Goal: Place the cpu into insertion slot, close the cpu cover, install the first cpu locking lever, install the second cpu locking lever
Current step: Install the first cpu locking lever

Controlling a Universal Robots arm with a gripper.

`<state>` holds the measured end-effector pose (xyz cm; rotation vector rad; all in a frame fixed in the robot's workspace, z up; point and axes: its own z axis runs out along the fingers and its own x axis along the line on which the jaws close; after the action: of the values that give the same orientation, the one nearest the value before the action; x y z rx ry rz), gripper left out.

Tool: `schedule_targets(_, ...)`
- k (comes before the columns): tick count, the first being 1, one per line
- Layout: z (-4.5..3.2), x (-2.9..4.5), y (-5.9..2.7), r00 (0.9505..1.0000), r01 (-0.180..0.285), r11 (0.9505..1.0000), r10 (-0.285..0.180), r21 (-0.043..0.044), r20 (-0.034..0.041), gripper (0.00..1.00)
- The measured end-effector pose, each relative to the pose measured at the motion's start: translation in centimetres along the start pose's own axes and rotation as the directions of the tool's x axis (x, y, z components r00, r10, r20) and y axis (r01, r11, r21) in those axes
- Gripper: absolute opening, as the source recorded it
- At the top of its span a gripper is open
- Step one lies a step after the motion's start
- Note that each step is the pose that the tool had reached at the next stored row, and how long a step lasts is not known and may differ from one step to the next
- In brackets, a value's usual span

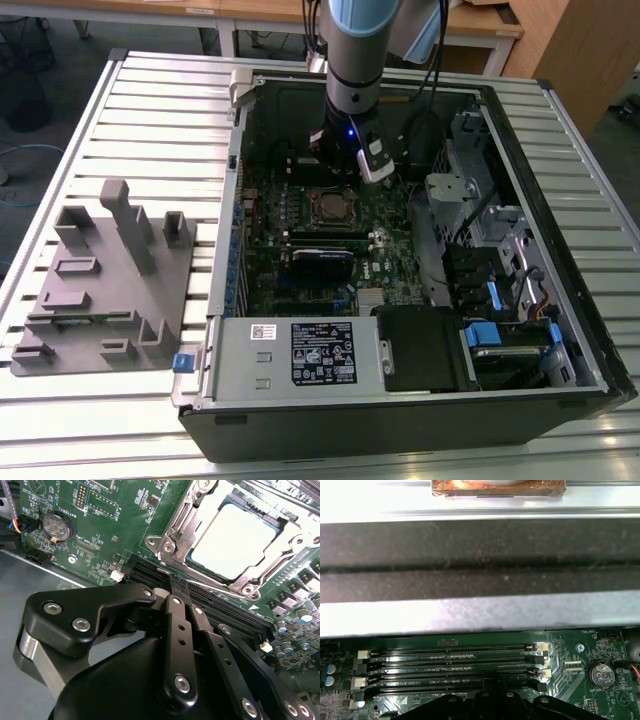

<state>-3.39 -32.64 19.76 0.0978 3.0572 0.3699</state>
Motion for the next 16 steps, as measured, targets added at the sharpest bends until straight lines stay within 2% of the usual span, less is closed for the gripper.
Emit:
schedule_targets(8,0.00,0.05,-0.14,0.9999,0.002,1.0000,-0.002,-0.0007,0.0102,0.10)
schedule_targets(16,-0.03,0.59,-0.18,0.9999,0.003,1.0000,-0.003,-0.0010,0.0142,0.10)
